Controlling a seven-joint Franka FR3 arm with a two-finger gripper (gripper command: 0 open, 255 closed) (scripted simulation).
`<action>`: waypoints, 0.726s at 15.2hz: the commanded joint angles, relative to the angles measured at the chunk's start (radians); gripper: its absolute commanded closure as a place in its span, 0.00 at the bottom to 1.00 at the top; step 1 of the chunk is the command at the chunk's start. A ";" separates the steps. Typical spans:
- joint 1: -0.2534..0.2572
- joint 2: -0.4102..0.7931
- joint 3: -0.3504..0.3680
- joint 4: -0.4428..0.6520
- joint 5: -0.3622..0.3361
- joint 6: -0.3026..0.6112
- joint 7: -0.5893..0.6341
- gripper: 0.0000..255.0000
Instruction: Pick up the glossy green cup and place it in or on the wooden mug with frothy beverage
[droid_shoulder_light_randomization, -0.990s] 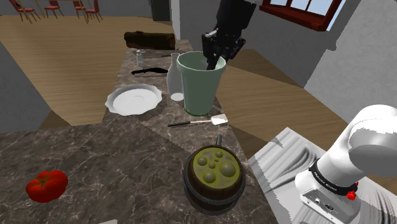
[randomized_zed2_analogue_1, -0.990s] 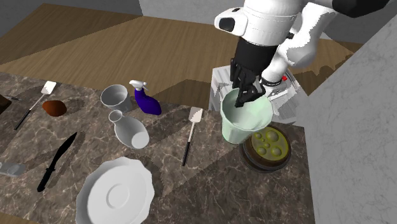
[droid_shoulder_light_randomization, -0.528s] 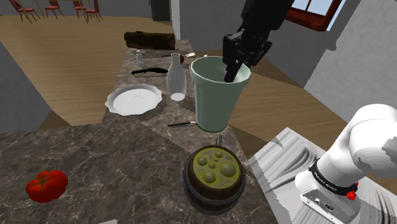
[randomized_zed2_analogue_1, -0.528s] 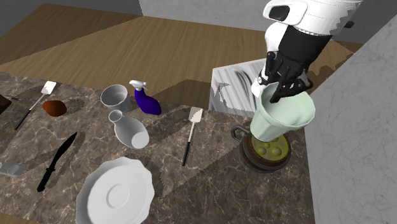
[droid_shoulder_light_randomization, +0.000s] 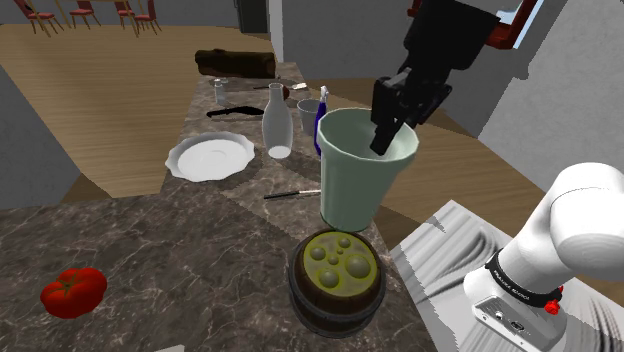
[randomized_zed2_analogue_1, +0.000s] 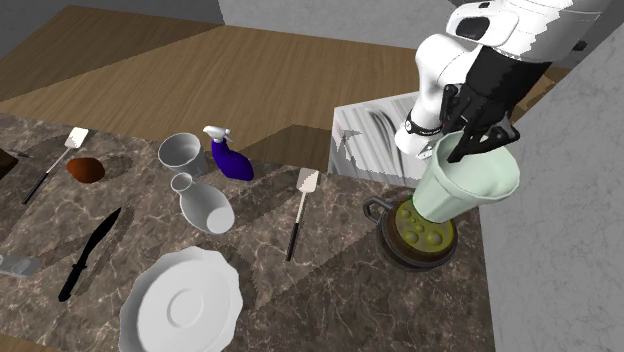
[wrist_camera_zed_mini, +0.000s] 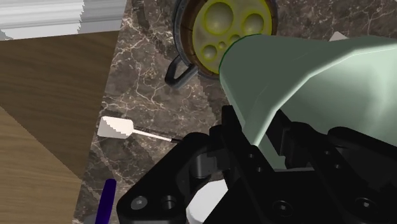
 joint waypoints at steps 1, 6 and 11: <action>0.003 -0.008 0.003 -0.031 0.006 0.023 -0.005 1.00; 0.011 -0.022 0.017 -0.104 0.022 0.083 -0.014 1.00; 0.019 -0.030 0.034 -0.174 0.039 0.145 -0.023 1.00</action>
